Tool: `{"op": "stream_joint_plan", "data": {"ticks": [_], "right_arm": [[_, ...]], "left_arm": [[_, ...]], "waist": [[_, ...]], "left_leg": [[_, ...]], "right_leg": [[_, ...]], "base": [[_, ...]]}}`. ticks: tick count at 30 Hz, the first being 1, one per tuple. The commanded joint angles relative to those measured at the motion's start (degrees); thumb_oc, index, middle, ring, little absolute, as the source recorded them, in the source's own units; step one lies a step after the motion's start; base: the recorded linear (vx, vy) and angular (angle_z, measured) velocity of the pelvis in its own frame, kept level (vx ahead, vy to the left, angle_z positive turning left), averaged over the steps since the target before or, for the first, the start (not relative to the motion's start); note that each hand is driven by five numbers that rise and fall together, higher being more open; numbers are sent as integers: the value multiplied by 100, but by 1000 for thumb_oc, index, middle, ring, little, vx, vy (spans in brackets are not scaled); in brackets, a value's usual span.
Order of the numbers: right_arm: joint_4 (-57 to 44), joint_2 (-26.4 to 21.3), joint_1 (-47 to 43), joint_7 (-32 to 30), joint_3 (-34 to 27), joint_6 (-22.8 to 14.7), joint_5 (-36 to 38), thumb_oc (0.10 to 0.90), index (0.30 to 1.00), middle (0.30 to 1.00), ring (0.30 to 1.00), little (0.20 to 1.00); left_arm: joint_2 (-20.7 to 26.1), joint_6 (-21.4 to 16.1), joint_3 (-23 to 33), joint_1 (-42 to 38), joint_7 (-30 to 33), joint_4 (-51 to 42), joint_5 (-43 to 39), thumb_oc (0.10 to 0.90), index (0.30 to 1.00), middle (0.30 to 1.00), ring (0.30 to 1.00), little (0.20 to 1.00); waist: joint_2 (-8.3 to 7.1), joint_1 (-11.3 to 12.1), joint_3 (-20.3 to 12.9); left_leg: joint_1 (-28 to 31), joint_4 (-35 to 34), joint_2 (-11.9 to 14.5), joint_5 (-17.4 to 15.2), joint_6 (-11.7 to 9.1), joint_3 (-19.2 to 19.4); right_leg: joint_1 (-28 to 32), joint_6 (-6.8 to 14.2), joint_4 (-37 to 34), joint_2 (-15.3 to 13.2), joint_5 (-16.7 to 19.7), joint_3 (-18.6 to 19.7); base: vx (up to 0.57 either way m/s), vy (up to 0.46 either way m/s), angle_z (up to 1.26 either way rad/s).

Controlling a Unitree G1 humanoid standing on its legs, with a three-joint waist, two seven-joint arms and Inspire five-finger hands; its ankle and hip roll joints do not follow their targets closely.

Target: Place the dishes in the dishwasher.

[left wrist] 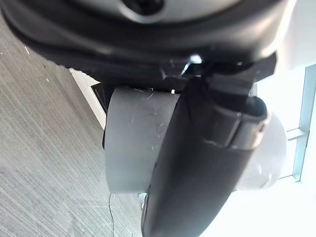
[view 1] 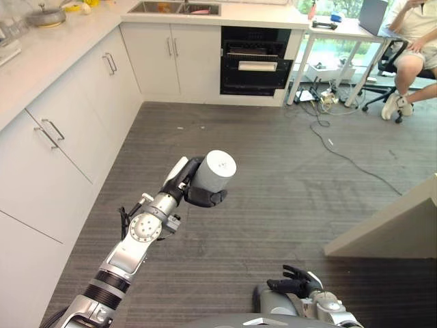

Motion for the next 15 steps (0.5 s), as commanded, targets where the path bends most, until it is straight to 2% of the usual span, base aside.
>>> {"op": "stream_joint_plan", "data": {"ticks": [1,3,4,5,6,7,8,9,10,11,12,13,14,15], "right_arm": [[79,83,-35,-103,36,-101,5,800,900,900,900,900],[-6,54,-4,-88,36,-91,-57,800,900,900,900,900],[-93,16,118,-65,18,-100,-109,800,900,900,900,900],[-117,-17,189,-62,12,-108,-111,800,900,900,900,900],[-134,-52,221,-60,-1,-109,-104,800,900,900,900,900],[-154,-106,257,-52,-2,-124,-95,800,900,900,900,900],[-148,-144,258,-59,-5,-123,-99,800,900,900,900,900],[-136,-184,266,-64,31,-136,-116,800,900,900,900,900],[-201,-259,291,-67,90,-132,-161,800,900,900,900,900],[-205,-254,290,-67,91,-130,-161,800,900,900,900,900],[-339,-334,244,-133,107,-140,-113,800,900,900,900,900],[-389,-392,221,-198,103,-127,-131,800,900,900,900,900],[-395,-381,218,-202,96,-121,-133,800,900,900,900,900],[-439,-408,193,-275,50,-107,-112,800,900,900,900,900]], "left_arm": [[13,-494,272,-604,290,-590,-60,400,300,300,300,300],[-12,-492,322,-552,318,-558,23,400,300,300,300,300],[-21,-494,400,-425,291,-550,53,400,300,300,300,300],[-31,-504,419,-408,285,-546,41,400,300,300,300,300],[-49,-513,416,-356,295,-549,12,400,300,300,300,300],[-68,-511,465,-299,319,-542,4,400,300,300,300,300],[-55,-514,518,-218,319,-593,-15,400,300,300,300,300],[-42,-493,572,-160,329,-594,-28,400,300,300,300,300],[51,-419,702,18,268,-683,-89,400,300,300,300,300],[57,-413,707,23,264,-693,-90,400,300,300,300,300],[121,-378,820,91,289,-773,-168,400,300,300,300,300],[141,-380,825,73,344,-770,-142,400,300,300,300,300],[151,-380,819,63,349,-769,-141,400,300,300,300,300],[151,-396,775,31,350,-781,-178,400,300,300,300,300]], "waist": [[91,-246,-22],[80,-271,-36],[45,-289,-127],[44,-326,-192],[63,-349,-229],[145,-385,-255],[160,-405,-293],[217,-410,-334],[143,-315,-313],[124,-334,-330],[-86,-136,-109],[-272,-64,-31],[-246,-60,-6],[-285,40,51]], "left_leg": [[629,-9,77,-644,-294,-214],[848,-10,109,-829,-340,-305],[1066,-10,116,-1020,-371,-341],[1174,-10,170,-1053,-415,-376],[1195,72,254,-1013,-459,-418],[1185,330,431,-903,-542,-444],[1070,679,535,-690,-621,-463],[998,1260,673,-343,-746,-441],[238,3199,933,659,-912,-342],[172,3252,921,663,-917,-369],[-784,5233,822,1027,-877,-460],[-1191,5692,812,1007,-803,-308],[-1234,5793,853,963,-801,-323],[-1580,5880,940,714,-696,-146]], "right_leg": [[274,154,-1194,252,558,-252],[212,218,-1518,313,667,-417],[227,203,-1472,325,734,-577],[262,155,-1352,331,734,-531],[276,102,-1229,378,723,-490],[265,1,-995,508,644,-408],[265,-98,-805,583,552,-362],[372,-236,-681,731,395,-331],[777,-602,-628,869,41,-307],[753,-611,-643,852,66,-320],[1181,-872,-761,889,-87,-273],[1406,-963,-854,828,-181,-251],[1406,-968,-851,864,-183,-260],[1657,-983,-946,876,-253,-245]], "base": [[313,-56,36],[531,-122,35],[669,-183,24],[686,-196,29],[549,-180,38],[476,-196,52],[547,-252,56],[725,-451,40],[567,-380,16],[598,-526,-3],[396,-401,-28],[394,-387,-46],[313,-202,-62],[495,-85,-45]]}}
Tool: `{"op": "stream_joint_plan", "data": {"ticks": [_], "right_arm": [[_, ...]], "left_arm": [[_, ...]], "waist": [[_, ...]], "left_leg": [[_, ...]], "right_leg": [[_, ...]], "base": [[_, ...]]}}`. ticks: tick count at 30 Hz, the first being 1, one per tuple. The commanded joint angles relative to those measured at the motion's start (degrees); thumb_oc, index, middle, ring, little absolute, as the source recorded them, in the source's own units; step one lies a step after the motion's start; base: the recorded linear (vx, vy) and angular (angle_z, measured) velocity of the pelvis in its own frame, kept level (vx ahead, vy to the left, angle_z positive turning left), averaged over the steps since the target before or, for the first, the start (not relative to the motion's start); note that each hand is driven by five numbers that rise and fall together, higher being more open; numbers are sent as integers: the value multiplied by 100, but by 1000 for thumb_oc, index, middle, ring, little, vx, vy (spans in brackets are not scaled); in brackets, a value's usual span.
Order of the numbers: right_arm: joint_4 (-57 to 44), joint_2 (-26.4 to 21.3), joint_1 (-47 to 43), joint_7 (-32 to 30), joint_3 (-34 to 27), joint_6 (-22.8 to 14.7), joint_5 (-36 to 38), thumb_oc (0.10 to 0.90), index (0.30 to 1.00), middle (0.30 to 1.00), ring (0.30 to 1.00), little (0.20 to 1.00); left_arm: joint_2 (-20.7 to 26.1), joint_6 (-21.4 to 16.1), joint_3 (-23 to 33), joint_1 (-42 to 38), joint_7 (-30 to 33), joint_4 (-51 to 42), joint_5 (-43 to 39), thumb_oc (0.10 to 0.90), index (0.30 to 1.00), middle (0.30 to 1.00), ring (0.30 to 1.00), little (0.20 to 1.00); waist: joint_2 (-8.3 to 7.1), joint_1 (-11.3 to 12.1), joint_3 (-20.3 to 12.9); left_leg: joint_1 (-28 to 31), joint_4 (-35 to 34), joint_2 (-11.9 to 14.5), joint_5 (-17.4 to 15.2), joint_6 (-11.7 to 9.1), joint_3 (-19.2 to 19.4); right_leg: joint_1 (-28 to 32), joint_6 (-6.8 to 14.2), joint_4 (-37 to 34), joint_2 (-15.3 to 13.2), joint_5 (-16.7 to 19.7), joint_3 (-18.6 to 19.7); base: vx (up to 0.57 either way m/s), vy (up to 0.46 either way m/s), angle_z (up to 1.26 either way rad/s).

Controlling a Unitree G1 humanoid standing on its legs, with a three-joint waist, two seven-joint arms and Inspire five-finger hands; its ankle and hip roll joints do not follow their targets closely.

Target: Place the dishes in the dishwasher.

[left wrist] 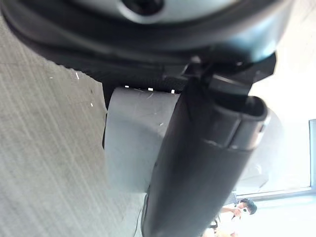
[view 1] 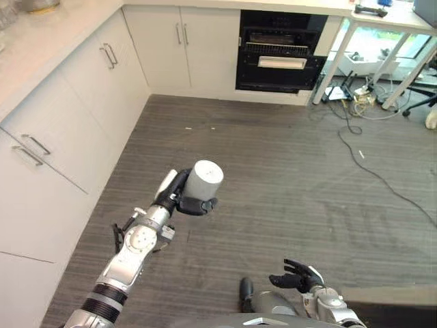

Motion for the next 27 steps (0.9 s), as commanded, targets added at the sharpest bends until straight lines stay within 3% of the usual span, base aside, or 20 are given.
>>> {"op": "stream_joint_plan", "data": {"ticks": [1,2,3,4,5,6,7,8,10,12,14,15,17,18,20,22,23,24,25,27], "right_arm": [[-280,-353,77,-279,41,-158,-55,800,900,900,900,900],[-281,-351,76,-279,38,-158,-55,800,900,900,900,900],[-271,-337,62,-266,33,-184,-38,800,900,900,900,900],[-229,-342,57,-226,55,-210,-103,800,900,900,900,900],[-228,-343,58,-225,57,-212,-104,800,900,900,900,900],[-209,-361,-49,-238,116,-229,-221,800,900,900,900,900],[-206,-362,-51,-238,116,-231,-222,800,900,900,900,900],[-85,-313,-68,-277,114,-238,-291,800,900,900,900,900],[-79,-311,-68,-278,116,-242,-292,800,900,900,900,900],[-7,-220,-15,-208,59,-199,-363,800,900,900,900,900],[-54,-223,65,-187,0,-190,-512,800,900,900,900,900],[-54,-223,65,-187,0,-190,-512,800,900,900,900,900],[-80,-205,110,-280,-78,-165,-551,800,900,900,900,900],[-197,-61,96,-332,-128,-177,-486,800,900,900,900,900],[-224,-24,68,-324,-65,-166,-555,800,900,900,900,900],[-337,-34,66,-298,74,-195,-650,800,900,900,900,900],[-379,-94,50,-298,150,-238,-635,800,900,900,900,900],[-376,-94,46,-298,151,-240,-634,800,900,900,900,900],[-293,-131,10,-309,101,-224,-571,800,900,900,900,900],[-251,-135,-8,-290,98,-208,-546,800,900,900,900,900]], "left_arm": [[124,-562,305,-488,155,-1011,-179,400,300,300,300,300],[124,-563,302,-492,155,-1010,-178,400,300,300,300,300],[119,-564,328,-465,137,-1023,-159,400,300,300,300,300],[151,-584,400,-339,127,-1055,-122,400,300,300,300,300],[149,-583,404,-334,126,-1059,-121,400,300,300,300,300],[199,-586,556,-189,171,-1133,-90,400,300,300,300,300],[198,-583,560,-186,170,-1139,-90,400,300,300,300,300],[192,-588,569,-110,202,-1103,-40,400,300,300,300,300],[193,-590,569,-106,202,-1101,-39,400,300,300,300,300],[212,-563,587,10,165,-1077,-23,400,300,300,300,300],[307,-553,538,11,92,-1043,63,400,300,300,300,300],[307,-553,538,11,92,-1043,63,400,300,300,300,300],[340,-473,383,-75,80,-983,68,400,300,300,300,300],[422,-417,264,-192,19,-947,203,400,300,300,300,300],[455,-366,278,-220,4,-936,271,400,300,300,300,300],[412,-378,285,-264,-10,-923,228,400,300,300,300,300],[387,-429,237,-243,-53,-962,197,400,300,300,300,300],[387,-431,239,-244,-53,-960,196,400,300,300,300,300],[374,-483,178,-337,-24,-919,233,400,300,300,300,300],[369,-497,148,-374,-6,-909,293,400,300,300,300,300]], "waist": [[16,96,-76],[-7,107,-83],[3,189,-97],[81,319,-119],[55,324,-123],[161,607,-124],[160,604,-119],[196,654,-110],[185,653,-109],[269,662,-283],[185,669,-440],[185,669,-440],[139,600,-391],[441,346,-147],[524,285,-115],[499,164,-135],[438,43,-116],[454,35,-113],[319,-39,-140],[312,-60,-141]], "left_leg": [[-189,-1158,3,-507,301,478],[-184,-1193,-20,-479,313,502],[-305,-1937,-16,-486,313,661],[-285,-3596,12,-483,333,648],[-239,-3701,-22,-417,342,674],[-244,-5487,-138,0,194,-55],[-197,-5589,-141,72,192,-54],[-417,-6307,-114,339,-5,-521],[-382,-6360,-119,364,-11,-515],[-379,-6141,-6,555,-12,-116],[-335,-5845,-177,434,180,-43],[-335,-5845,-177,434,180,-43],[-278,-5424,-423,43,527,15],[301,-5335,-558,-330,925,-187],[552,-5502,-608,-381,1005,-213],[1019,-5781,-777,-553,1030,-297],[1320,-5885,-917,-683,995,-410],[1320,-5893,-898,-669,990,-418],[1664,-6090,-1043,-851,907,-567],[1855,-6216,-1032,-954,873,-576]], "right_leg": [[499,520,-498,35,-201,174],[493,525,-514,9,-182,184],[651,589,-604,5,-243,209],[897,710,-668,20,-438,317],[890,713,-669,-11,-425,324],[1255,776,-701,49,-645,530],[1254,773,-698,49,-636,527],[1609,809,-638,74,-889,712],[1616,807,-632,66,-902,711],[1799,925,-255,-62,-1137,927],[1698,1211,598,-362,-875,953],[1698,1211,598,-362,-875,953],[1083,1406,2183,-694,534,1139],[8,1455,4159,-372,1398,1455],[-469,1393,4475,-355,1133,1426],[-854,1281,3532,-389,537,1117],[-907,1223,2307,-143,117,974],[-884,1217,2254,-128,152,958],[-989,1354,431,-62,190,1004],[-956,1402,-117,-57,326,874]], "base": [[511,-91,-28],[540,-14,-43],[558,121,-44],[559,118,-55],[813,226,-56],[437,120,-55],[834,188,-92],[389,64,-57],[390,108,-45],[671,316,-34],[516,289,-40],[335,232,-67],[464,402,-14],[520,446,29],[439,311,21],[651,191,6],[545,63,2],[714,-6,14],[411,-17,22],[432,-7,58]]}}
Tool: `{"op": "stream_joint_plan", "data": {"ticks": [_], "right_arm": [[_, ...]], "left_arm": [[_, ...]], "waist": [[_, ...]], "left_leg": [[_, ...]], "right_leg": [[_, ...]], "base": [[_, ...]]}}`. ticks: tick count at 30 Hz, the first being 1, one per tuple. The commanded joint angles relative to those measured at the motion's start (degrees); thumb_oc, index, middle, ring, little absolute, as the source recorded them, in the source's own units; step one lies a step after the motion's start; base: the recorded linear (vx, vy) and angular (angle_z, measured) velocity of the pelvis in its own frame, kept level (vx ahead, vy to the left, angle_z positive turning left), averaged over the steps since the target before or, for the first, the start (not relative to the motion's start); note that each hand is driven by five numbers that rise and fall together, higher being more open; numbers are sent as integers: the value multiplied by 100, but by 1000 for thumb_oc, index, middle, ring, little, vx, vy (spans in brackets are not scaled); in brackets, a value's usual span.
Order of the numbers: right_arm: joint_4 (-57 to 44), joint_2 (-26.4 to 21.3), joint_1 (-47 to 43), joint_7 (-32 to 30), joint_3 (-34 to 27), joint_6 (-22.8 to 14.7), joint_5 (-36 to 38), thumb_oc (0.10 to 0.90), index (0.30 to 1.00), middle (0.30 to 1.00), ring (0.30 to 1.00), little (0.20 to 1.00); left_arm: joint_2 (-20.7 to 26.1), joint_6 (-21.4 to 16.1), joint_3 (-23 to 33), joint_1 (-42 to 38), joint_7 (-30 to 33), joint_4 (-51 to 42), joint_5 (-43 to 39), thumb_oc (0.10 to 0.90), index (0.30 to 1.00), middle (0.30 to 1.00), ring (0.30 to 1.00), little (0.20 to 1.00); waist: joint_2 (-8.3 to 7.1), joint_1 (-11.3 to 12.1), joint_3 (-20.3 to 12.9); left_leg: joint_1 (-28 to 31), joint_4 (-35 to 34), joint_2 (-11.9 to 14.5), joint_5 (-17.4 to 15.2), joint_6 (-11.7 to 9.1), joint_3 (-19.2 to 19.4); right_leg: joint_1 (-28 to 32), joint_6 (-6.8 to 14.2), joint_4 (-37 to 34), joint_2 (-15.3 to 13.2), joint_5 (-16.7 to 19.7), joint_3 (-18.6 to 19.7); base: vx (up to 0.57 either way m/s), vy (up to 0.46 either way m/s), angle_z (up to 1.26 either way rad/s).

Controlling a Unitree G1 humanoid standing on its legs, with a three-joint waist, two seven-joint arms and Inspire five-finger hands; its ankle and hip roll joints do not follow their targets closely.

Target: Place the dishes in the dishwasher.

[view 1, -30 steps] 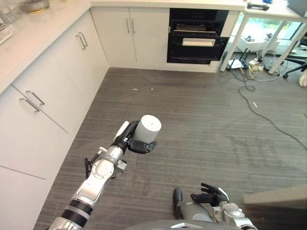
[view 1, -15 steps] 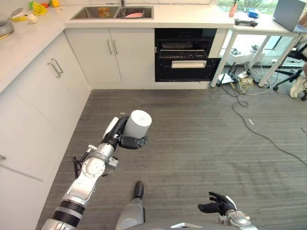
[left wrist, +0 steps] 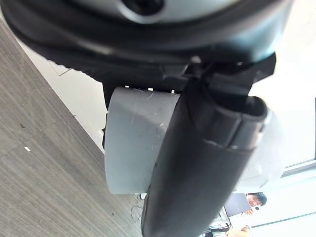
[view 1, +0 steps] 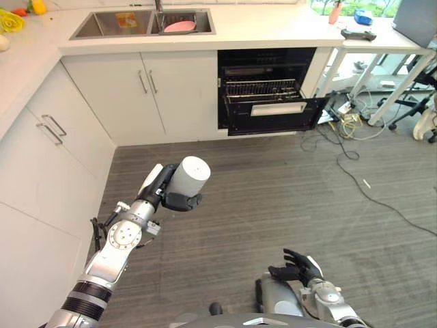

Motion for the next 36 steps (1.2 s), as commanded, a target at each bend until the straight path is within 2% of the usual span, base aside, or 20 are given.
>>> {"op": "stream_joint_plan", "data": {"ticks": [1,2,4,5,6,8,10,11,15,16,17,19,23,24,25,26,27,29,31,36], "right_arm": [[363,-149,-80,-43,69,-76,-84,800,900,900,900,900],[439,-131,-30,-39,120,-76,-137,800,900,900,900,900],[449,-134,4,-31,116,-79,-132,800,900,900,900,900],[466,-200,72,-22,44,-56,-97,800,900,900,900,900],[466,-200,77,-22,48,-54,-97,800,900,900,900,900],[379,-299,110,-40,22,-26,-64,800,900,900,900,900],[257,-373,137,-105,-12,-13,8,800,900,900,900,900],[210,-399,148,-150,-31,9,21,800,900,900,900,900],[40,-400,225,-215,-128,-19,118,800,900,900,900,900],[-14,-446,182,-213,-151,-52,118,800,900,900,900,900],[-19,-479,132,-215,-134,-61,107,800,900,900,900,900],[-49,-547,31,-239,-150,-89,43,800,900,900,900,900],[-167,-516,108,-192,-250,-124,-7,800,900,900,900,900],[-174,-516,120,-192,-258,-122,-9,800,900,900,900,900],[-253,-498,188,-169,-302,-123,-35,800,900,900,900,900],[-357,-435,287,-81,-324,-106,-83,800,900,900,900,900],[-361,-435,285,-82,-326,-103,-84,800,900,900,900,900],[-478,-405,243,-51,-267,-94,-83,800,900,900,900,900],[-607,-342,182,-40,-208,-113,-86,800,900,900,900,900],[-958,-385,279,-30,-194,-185,-69,800,900,900,900,900]], "left_arm": [[6,-607,-42,-257,140,-791,107,400,300,300,300,300],[-69,-595,-38,-248,80,-799,107,400,300,300,300,300],[-121,-594,-29,-239,83,-788,82,400,300,300,300,300],[-178,-589,59,-162,88,-784,31,400,300,300,300,300],[-178,-585,62,-153,86,-790,30,400,300,300,300,300],[-186,-553,161,-51,98,-797,-72,400,300,300,300,300],[-205,-533,226,44,142,-774,-129,400,300,300,300,300],[-196,-536,236,62,175,-762,-127,400,300,300,300,300],[-239,-549,246,131,201,-750,-207,400,300,300,300,300],[-249,-565,260,200,194,-716,-201,400,300,300,300,300],[-219,-569,274,238,198,-712,-182,400,300,300,300,300],[-161,-567,260,228,209,-681,-50,400,300,300,300,300],[-125,-563,55,127,91,-643,79,400,300,300,300,300],[-127,-569,42,119,93,-631,80,400,300,300,300,300],[-119,-577,-66,-6,59,-589,118,400,300,300,300,300],[-91,-546,-106,-82,20,-567,204,400,300,300,300,300],[-91,-546,-105,-86,20,-566,204,400,300,300,300,300],[-27,-512,-116,-134,28,-549,239,400,300,300,300,300],[45,-465,-104,-162,28,-494,317,400,300,300,300,300],[35,-533,-45,-61,-38,-473,296,400,300,300,300,300]], "waist": [[-68,-52,-429],[-161,2,-554],[-158,3,-604],[-187,35,-655],[-149,23,-661],[-138,27,-606],[-266,114,-468],[-310,144,-423],[-332,207,-447],[-312,277,-456],[-265,336,-451],[-175,416,-443],[-73,316,-592],[-80,329,-597],[-110,263,-715],[-140,180,-713],[-130,196,-724],[-85,85,-515],[9,5,-366],[-5,-223,-292]], "left_leg": [[-142,-66,103,-39,-300,-215],[-87,148,45,-268,-367,-189],[-84,361,106,-307,-469,-194],[-349,1455,147,-35,-797,-73],[-358,1525,188,-119,-804,-88],[-914,3175,468,432,-1089,115],[-1730,4735,555,834,-1132,282],[-2075,5138,574,787,-1068,370],[-2395,4100,833,554,-904,637],[-2230,2457,960,436,-863,624],[-2218,1769,963,465,-887,445],[-2201,626,1006,1058,-1106,-64],[-2119,182,1272,1282,-1215,463],[-2106,166,1264,1285,-1214,474],[-2055,328,1143,1160,-1120,642],[-1887,463,951,840,-846,750],[-1910,462,964,856,-841,763],[-1644,537,877,627,-621,889],[-1333,410,880,520,-501,1030],[-689,4,581,261,-442,1045]], "right_leg": [[836,214,-2119,113,1149,-324],[1094,103,-2213,47,1152,-477],[1215,47,-2188,55,1119,-495],[1478,-115,-2142,-11,1071,-629],[1502,-113,-2143,29,1031,-645],[1784,-379,-2069,96,802,-682],[2091,-600,-2146,79,647,-678],[2230,-648,-2223,71,611,-686],[2562,-533,-2479,19,506,-682],[2675,-390,-2567,-64,411,-603],[2741,-354,-2581,-60,326,-512],[2940,-293,-2631,-63,213,-394],[3179,-96,-2612,-246,6,-332],[3183,-91,-2614,-257,1,-328],[3089,65,-2395,-509,50,-331],[2708,160,-1304,-723,235,-181],[2665,161,-1283,-713,244,-159],[2005,178,-53,-735,799,38],[1347,171,730,-599,912,-147],[782,153,-825,-197,875,-455]], "base": [[550,-73,66],[394,-76,52],[404,-115,56],[401,-122,63],[380,-135,43],[284,-111,29],[263,-133,1],[282,-100,-11],[342,56,-21],[385,225,-24],[504,303,-32],[416,297,-35],[293,265,-45],[328,373,-63],[377,499,-45],[362,501,-26],[239,381,-14],[119,303,-36],[154,315,-31],[312,137,-32]]}}
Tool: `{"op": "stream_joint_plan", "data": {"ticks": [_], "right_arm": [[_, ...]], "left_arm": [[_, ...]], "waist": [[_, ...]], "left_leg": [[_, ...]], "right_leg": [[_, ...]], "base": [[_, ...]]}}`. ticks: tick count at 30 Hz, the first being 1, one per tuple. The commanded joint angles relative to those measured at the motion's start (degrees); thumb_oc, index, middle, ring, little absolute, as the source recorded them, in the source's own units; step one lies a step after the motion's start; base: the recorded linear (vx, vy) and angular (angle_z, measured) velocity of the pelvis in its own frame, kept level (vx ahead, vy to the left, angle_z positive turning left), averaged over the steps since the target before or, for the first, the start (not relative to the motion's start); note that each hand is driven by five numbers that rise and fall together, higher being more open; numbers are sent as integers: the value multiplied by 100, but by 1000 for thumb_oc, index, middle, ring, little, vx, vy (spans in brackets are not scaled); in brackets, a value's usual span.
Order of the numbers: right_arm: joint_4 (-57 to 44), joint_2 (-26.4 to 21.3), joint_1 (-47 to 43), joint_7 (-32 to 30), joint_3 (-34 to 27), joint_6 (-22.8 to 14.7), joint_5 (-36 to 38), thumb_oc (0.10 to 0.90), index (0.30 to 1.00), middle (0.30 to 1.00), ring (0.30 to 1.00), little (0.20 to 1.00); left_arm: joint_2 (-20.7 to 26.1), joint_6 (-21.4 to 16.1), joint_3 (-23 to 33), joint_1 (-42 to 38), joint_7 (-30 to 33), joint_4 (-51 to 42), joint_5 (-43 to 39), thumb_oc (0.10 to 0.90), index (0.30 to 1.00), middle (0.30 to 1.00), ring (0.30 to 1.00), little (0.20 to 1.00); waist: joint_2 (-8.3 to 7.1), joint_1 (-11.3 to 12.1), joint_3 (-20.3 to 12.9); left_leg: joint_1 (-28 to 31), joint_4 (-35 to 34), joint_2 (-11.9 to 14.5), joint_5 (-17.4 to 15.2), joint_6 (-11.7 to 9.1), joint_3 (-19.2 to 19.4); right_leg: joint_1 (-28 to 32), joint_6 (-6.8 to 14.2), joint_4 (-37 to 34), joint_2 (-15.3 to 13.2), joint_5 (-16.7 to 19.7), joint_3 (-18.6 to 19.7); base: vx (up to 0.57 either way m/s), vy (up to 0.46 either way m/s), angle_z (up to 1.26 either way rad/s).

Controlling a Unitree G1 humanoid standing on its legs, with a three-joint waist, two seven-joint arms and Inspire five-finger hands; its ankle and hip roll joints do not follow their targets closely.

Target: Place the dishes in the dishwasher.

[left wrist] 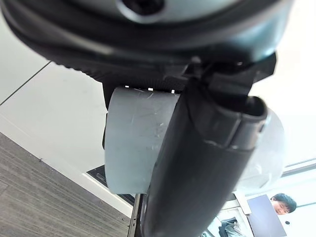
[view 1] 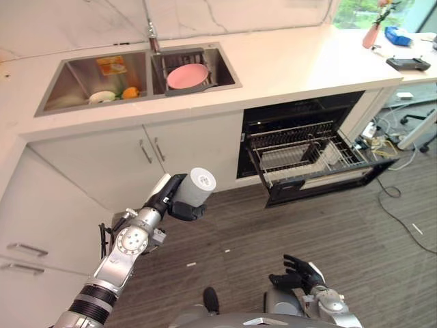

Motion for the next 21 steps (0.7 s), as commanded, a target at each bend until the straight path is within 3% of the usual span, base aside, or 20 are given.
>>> {"op": "stream_joint_plan", "data": {"ticks": [1,2,4,5,6,8,9,10,13,15,16,17,18,21], "right_arm": [[-178,-307,-258,-79,26,-297,-95,800,900,900,900,900],[-212,-303,-252,-79,28,-296,-124,800,900,900,900,900],[-269,-315,-258,-77,46,-308,-219,800,900,900,900,900],[-272,-317,-249,-78,46,-307,-221,800,900,900,900,900],[-306,-362,-216,-100,74,-331,-328,800,900,900,900,900],[-287,-383,-160,-95,97,-331,-354,800,900,900,900,900],[-176,-412,-142,-80,141,-323,-364,800,900,900,900,900],[-175,-414,-143,-80,142,-324,-364,800,900,900,900,900],[-149,-496,-124,-51,274,-309,-376,800,900,900,900,900],[-88,-569,-184,-87,388,-283,-436,800,900,900,900,900],[-25,-562,-185,-100,400,-222,-437,800,900,900,900,900],[-24,-559,-188,-100,398,-223,-437,800,900,900,900,900],[116,-531,-206,-103,402,-231,-411,800,900,900,900,900],[260,-569,-299,-137,403,-224,-424,800,900,900,900,900]], "left_arm": [[115,-563,106,-311,41,-642,73,400,300,300,300,300],[112,-561,108,-323,60,-630,121,400,300,300,300,300],[120,-568,165,-285,38,-659,164,400,300,300,300,300],[117,-569,163,-277,37,-661,165,400,300,300,300,300],[91,-590,224,-156,-4,-704,180,400,300,300,300,300],[58,-597,225,-114,-25,-716,178,400,300,300,300,300],[-32,-595,197,-111,-12,-675,62,400,300,300,300,300],[-33,-596,197,-111,-12,-674,61,400,300,300,300,300],[-80,-581,178,-100,12,-686,-84,400,300,300,300,300],[-138,-597,143,-144,113,-583,-122,400,300,300,300,300],[-166,-592,115,-165,153,-557,-189,400,300,300,300,300],[-163,-592,114,-169,154,-556,-189,400,300,300,300,300],[-208,-614,111,-154,158,-543,-219,400,300,300,300,300],[-203,-657,89,-192,191,-503,-265,400,300,300,300,300]], "waist": [[-102,-130,-191],[-109,-127,-184],[-132,-64,-207],[-104,-88,-195],[-164,-1,-423],[-191,-22,-489],[-183,-27,-561],[-177,-30,-562],[-207,23,-483],[-229,153,-336],[-274,226,-248],[-299,222,-259],[-294,267,-267],[-333,382,-231]], "left_leg": [[-13,411,171,-666,-338,-349],[87,381,155,-743,-350,-309],[267,376,167,-899,-406,-118],[293,385,199,-932,-415,-145],[509,407,176,-1203,-448,6],[569,467,182,-1236,-481,85],[539,944,321,-1275,-620,57],[516,987,334,-1300,-625,54],[-57,2966,769,-932,-918,76],[-518,3988,813,-558,-975,-181],[-916,3994,706,-619,-899,-379],[-930,3965,676,-581,-883,-371],[-925,3210,766,-759,-841,-400],[-1174,2576,805,-663,-878,-635]], "right_leg": [[89,-54,-1458,387,1133,-140],[82,-32,-1805,353,1165,-371],[122,-11,-2282,186,1243,-1334],[170,-9,-2292,208,1220,-1370],[531,-62,-2498,154,1183,-1864],[638,-148,-2559,187,1222,-1850],[742,-251,-2438,264,1140,-1707],[740,-255,-2438,270,1138,-1712],[1102,-576,-2425,429,915,-1617],[1373,-765,-2520,538,778,-1524],[1559,-748,-2603,504,724,-1369],[1540,-744,-2613,475,744,-1372],[1635,-610,-2676,422,693,-1226],[1715,-538,-2695,282,663,-1026]], "base": [[213,17,-6],[329,7,0],[246,-12,-16],[406,-67,-36],[426,-93,-39],[355,-99,-35],[220,-74,-14],[309,-126,7],[232,-164,-1],[213,-76,-34],[163,18,-50],[278,154,-72],[150,116,-61],[229,239,-38]]}}
